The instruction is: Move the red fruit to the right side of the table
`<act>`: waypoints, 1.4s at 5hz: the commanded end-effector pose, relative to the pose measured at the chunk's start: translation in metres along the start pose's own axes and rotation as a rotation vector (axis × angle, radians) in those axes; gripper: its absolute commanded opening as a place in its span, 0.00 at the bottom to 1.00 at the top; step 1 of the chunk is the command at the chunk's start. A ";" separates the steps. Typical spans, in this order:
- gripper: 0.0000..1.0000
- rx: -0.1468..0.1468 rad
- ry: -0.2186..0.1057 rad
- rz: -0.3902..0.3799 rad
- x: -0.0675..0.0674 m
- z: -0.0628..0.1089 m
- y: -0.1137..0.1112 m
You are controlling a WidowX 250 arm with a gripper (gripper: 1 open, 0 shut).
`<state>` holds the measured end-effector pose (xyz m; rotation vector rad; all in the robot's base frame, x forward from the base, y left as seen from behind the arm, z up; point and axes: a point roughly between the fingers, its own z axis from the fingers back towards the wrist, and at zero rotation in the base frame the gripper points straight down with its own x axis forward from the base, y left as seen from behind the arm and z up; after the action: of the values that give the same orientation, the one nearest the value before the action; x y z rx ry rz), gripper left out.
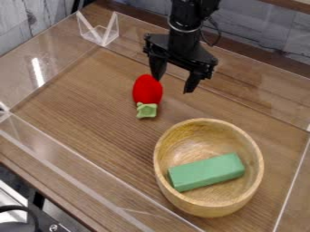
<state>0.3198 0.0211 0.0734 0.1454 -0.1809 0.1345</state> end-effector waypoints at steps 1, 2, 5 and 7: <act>1.00 0.005 -0.012 0.020 -0.003 -0.009 0.011; 1.00 0.011 0.002 0.032 -0.009 -0.027 0.019; 0.00 0.003 -0.076 -0.053 -0.010 -0.015 0.035; 0.00 -0.031 -0.154 -0.120 -0.013 0.016 0.005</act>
<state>0.2992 0.0191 0.0720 0.1320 -0.2763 -0.0135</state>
